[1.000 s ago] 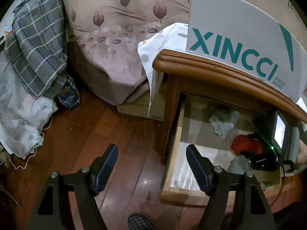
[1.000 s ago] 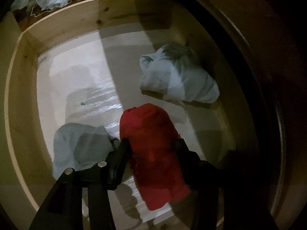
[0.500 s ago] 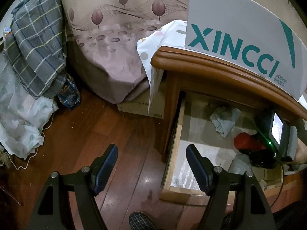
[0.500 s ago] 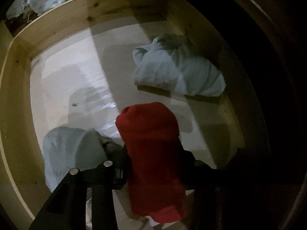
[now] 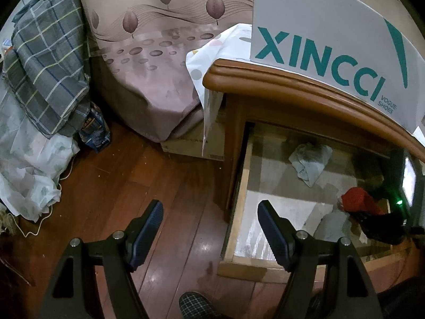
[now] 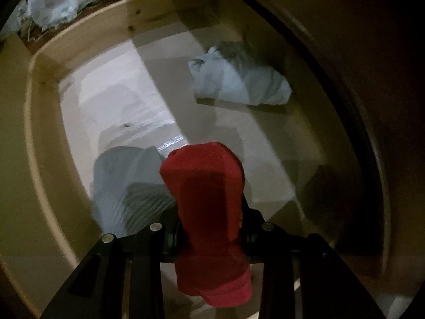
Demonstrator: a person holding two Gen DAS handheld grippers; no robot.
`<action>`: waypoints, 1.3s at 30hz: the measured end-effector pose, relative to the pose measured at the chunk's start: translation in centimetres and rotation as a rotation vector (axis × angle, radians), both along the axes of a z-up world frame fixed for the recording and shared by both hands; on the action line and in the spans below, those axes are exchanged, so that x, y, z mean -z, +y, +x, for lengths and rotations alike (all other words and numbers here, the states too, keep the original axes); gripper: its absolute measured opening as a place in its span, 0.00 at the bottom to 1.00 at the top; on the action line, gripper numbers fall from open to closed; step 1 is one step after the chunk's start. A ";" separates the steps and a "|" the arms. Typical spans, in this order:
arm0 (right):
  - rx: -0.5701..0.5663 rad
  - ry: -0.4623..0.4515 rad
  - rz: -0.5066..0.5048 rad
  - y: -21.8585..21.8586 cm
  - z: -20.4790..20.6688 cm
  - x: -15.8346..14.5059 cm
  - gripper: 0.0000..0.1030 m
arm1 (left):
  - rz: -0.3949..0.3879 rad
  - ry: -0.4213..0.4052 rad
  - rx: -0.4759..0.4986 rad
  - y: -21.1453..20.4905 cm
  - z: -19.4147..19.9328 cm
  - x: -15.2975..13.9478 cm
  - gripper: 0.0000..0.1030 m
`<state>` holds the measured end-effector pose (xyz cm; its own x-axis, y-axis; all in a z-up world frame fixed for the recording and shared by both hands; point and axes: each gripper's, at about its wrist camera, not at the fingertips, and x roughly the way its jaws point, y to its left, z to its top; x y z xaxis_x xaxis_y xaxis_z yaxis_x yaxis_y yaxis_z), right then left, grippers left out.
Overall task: Take underwear out of drawer
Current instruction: 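Lift the red sock out of the drawer with the right gripper while the left moves into the drawer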
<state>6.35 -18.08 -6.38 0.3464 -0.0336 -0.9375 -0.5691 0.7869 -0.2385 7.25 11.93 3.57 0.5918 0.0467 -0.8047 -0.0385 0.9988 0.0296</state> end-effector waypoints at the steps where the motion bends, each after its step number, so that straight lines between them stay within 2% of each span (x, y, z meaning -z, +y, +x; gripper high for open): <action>1: 0.020 -0.002 0.022 -0.2 -0.3 -0.5 0.30 | 0.003 0.003 -0.002 0.0 0.0 0.0 0.73; 6: 0.068 -0.041 0.054 0.4 -1.0 -2.5 0.30 | 0.001 0.009 0.000 -0.1 0.1 0.1 0.73; 15: 0.224 -0.132 0.167 -1.1 -2.6 -5.7 0.30 | 0.032 0.022 0.020 -0.7 0.2 0.4 0.73; 25: 0.449 -0.210 0.301 -3.6 -4.0 -9.8 0.30 | 0.044 0.021 0.026 -1.0 0.1 0.4 0.73; 28: 0.503 -0.228 0.337 -4.5 -4.4 -10.7 0.30 | 0.057 0.032 0.060 -1.6 0.2 0.5 0.73; 33: 0.588 -0.251 0.397 -6.3 -5.2 -12.2 0.30 | 0.127 0.015 0.160 -4.6 0.1 0.2 0.73; 39: 0.637 -0.295 0.443 -7.9 -5.9 -14.7 0.30 | 0.116 0.062 0.314 -9.5 0.1 1.0 0.73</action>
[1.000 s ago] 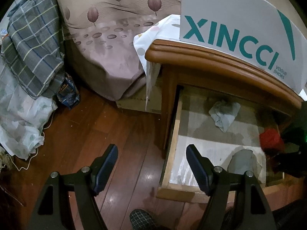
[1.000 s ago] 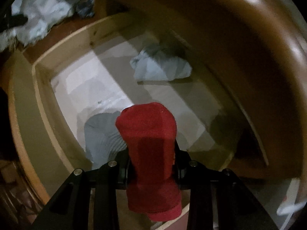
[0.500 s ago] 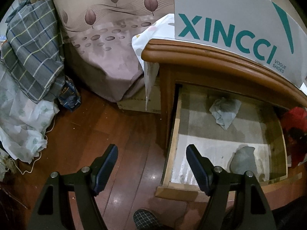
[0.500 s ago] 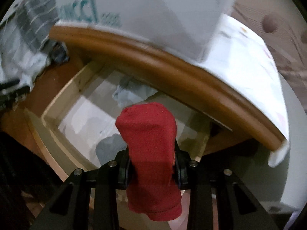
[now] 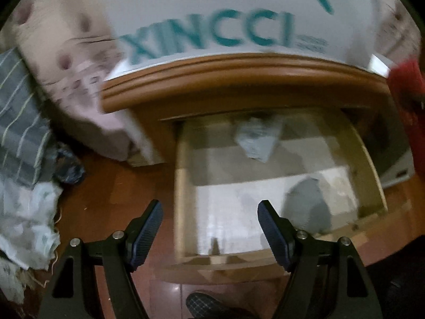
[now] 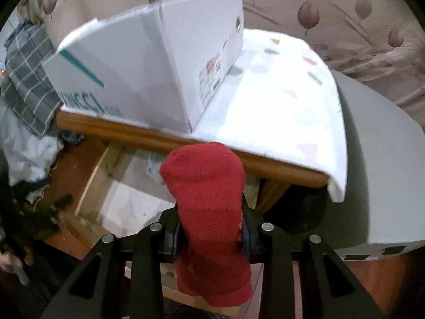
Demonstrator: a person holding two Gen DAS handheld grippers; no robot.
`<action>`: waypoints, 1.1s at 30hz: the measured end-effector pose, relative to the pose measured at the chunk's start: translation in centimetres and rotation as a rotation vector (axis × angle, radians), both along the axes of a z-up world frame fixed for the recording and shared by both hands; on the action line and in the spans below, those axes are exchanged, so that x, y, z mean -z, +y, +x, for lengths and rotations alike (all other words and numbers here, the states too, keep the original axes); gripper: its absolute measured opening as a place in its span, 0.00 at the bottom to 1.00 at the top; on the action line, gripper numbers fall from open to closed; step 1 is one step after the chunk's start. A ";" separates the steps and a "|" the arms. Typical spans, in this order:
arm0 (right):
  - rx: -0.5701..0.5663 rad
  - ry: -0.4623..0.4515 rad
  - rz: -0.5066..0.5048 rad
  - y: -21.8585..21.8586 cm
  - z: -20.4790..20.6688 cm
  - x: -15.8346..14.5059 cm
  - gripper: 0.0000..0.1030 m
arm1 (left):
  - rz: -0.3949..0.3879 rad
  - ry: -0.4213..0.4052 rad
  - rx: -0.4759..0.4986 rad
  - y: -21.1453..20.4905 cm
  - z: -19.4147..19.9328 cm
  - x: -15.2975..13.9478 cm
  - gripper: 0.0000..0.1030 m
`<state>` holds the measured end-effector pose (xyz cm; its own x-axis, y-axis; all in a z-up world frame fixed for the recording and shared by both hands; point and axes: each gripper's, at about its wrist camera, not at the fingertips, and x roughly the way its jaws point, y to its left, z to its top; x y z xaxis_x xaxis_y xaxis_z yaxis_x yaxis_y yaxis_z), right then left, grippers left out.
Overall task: Take underwear out of drawer
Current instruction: 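Lift the red sock out of the drawer with the right gripper while the left moves into the drawer, then hold the red sock above the box with the right gripper while the left grasps a grey sock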
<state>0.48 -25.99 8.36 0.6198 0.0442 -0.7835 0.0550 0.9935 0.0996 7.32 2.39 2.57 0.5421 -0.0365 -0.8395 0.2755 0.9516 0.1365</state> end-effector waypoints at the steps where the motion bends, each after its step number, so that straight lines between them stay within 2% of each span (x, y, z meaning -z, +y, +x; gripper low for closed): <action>1: -0.001 -0.011 -0.010 -0.1 -0.1 -0.7 0.30 | 0.000 0.007 0.012 -0.6 0.0 0.2 0.73; 5: 0.004 -0.048 -0.029 -0.4 -0.4 -3.0 0.30 | -0.001 0.043 0.038 -2.8 0.5 1.2 0.73; 10: 0.015 -0.097 -0.068 -1.2 -0.8 -6.3 0.30 | -0.041 0.100 0.011 -3.6 1.6 2.1 0.73; 15: 0.024 -0.145 -0.105 -2.3 -0.8 -10.2 0.30 | -0.058 0.119 -0.023 -3.8 2.3 2.4 0.73; 21: 0.042 -0.215 -0.104 -3.4 -0.7 -14.5 0.30 | -0.049 0.126 -0.009 -4.7 2.6 2.6 0.73; 25: 0.041 -0.243 -0.093 -3.5 -0.8 -16.3 0.30 | -0.051 0.153 0.004 -5.5 2.8 3.0 0.73; 33: 0.025 -0.245 -0.097 -3.2 -0.9 -17.5 0.30 | -0.065 0.219 0.005 -7.2 4.2 4.0 0.73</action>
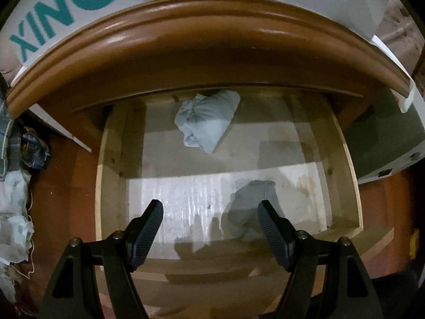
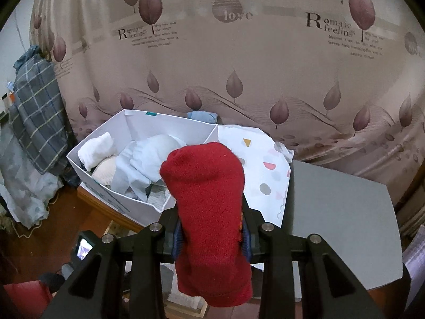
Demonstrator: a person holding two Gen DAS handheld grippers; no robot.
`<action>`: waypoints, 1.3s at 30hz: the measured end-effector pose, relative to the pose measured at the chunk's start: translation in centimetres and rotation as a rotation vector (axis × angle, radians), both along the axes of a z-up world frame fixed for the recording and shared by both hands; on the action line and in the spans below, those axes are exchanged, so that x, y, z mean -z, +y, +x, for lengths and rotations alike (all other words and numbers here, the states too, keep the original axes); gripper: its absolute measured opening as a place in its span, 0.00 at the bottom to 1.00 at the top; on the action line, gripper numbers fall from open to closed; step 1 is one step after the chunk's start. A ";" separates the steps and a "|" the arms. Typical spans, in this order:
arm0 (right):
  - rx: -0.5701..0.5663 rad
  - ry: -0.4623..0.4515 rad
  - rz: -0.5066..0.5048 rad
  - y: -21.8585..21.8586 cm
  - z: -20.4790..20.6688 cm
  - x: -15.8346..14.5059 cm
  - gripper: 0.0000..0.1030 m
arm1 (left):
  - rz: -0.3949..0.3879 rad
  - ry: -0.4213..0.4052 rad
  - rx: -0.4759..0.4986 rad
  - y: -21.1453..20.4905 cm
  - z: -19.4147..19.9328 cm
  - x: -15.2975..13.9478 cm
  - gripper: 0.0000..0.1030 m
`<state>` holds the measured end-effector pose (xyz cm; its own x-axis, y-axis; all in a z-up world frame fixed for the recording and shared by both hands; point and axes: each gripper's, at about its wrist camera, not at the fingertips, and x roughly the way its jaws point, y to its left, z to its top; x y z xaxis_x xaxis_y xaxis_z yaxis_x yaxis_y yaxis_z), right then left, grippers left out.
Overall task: Take underwear out of drawer
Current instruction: 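Hold the red sock above the box with the right gripper while the left grasps a grey sock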
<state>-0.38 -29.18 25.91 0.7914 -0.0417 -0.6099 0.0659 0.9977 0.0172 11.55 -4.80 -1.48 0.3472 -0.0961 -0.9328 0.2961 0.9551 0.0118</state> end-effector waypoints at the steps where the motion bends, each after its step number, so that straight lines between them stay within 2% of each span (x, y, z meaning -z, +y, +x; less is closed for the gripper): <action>1: -0.003 -0.001 0.002 0.0 0.0 -0.2 0.30 | -0.001 0.010 -0.001 -0.2 0.3 0.1 0.73; 10: -0.033 -0.028 -0.009 0.4 -0.1 -1.5 0.30 | -0.017 0.162 -0.021 -2.3 1.9 2.7 0.73; 22: -0.033 -0.020 -0.010 0.3 0.1 -1.2 0.31 | 0.106 0.310 0.008 -3.7 2.5 6.9 0.73; 39: -0.034 0.026 0.006 -0.2 0.0 1.1 0.31 | 0.131 0.534 -0.020 -4.4 4.8 10.9 0.73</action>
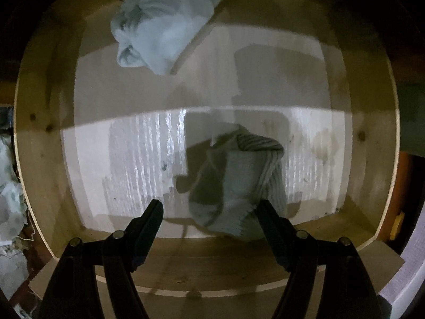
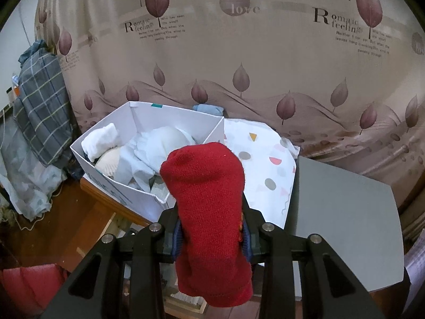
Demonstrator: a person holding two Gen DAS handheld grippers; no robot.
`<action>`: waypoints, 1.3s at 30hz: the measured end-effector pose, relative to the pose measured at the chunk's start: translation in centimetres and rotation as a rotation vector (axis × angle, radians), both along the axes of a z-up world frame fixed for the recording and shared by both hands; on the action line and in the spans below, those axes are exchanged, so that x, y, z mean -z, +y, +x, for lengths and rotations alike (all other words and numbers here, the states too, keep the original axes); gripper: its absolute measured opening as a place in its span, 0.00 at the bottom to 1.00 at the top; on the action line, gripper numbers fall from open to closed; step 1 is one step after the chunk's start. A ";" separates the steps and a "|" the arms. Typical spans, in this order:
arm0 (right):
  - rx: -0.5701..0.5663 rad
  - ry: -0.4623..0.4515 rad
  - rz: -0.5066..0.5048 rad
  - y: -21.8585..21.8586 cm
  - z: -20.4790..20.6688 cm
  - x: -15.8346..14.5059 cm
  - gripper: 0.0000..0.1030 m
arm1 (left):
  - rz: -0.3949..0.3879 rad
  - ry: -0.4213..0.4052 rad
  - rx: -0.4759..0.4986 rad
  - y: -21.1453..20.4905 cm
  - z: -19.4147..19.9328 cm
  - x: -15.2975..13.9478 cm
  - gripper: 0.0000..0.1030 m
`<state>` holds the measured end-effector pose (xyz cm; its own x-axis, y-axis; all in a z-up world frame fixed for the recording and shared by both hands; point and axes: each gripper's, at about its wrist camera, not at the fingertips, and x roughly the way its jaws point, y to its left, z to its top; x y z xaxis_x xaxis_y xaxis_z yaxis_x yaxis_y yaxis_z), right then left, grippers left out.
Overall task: Take underwear out of drawer
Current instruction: 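Hold the red sock above the box with the right gripper while the left grasps a grey sock, then lower the red sock into the white box and open the right gripper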
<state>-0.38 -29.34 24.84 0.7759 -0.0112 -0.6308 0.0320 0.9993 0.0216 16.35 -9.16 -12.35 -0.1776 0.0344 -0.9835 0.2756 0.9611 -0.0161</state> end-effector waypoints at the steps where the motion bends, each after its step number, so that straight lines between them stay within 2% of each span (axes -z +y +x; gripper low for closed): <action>1: 0.001 0.002 0.002 0.0 0.0 0.1 0.31 | -0.002 0.013 -0.002 0.0 0.1 0.2 0.73; 3: 0.000 0.008 0.006 0.0 0.0 0.4 0.31 | -0.007 0.021 -0.002 0.1 0.2 0.5 0.72; 4: 0.000 0.011 0.008 0.0 0.0 0.5 0.31 | -0.018 0.023 -0.008 0.3 0.3 0.5 0.67; 7: -0.003 0.022 0.012 0.2 0.1 1.0 0.31 | -0.078 0.052 -0.022 0.6 0.3 1.2 0.36; 9: -0.007 0.027 0.012 0.3 0.2 1.2 0.31 | -0.084 0.044 -0.022 1.0 0.1 1.6 0.33; 11: -0.012 0.033 0.009 0.6 0.2 1.3 0.31 | -0.086 0.026 -0.010 0.9 0.0 1.4 0.25; 14: -0.017 0.038 0.003 0.9 0.4 1.5 0.31 | -0.091 -0.002 -0.016 1.1 -0.6 1.0 0.18; 18: -0.020 0.041 0.000 1.3 0.5 1.6 0.31 | -0.065 -0.056 0.010 2.0 -0.9 -0.3 0.16; 28: -0.044 0.010 -0.017 3.0 2.2 -0.1 0.31 | -0.071 -0.087 -0.019 4.9 -1.0 -1.4 0.15; 39: -0.101 0.005 -0.008 6.9 8.0 -1.9 0.31 | -0.075 -0.124 -0.048 7.9 -1.1 -2.6 0.15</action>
<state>7.58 -22.46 26.78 0.7700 0.0614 -0.6350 -0.0684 0.9976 0.0135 15.21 -1.26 -9.77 -0.0545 -0.0454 -0.9975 0.2335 0.9707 -0.0569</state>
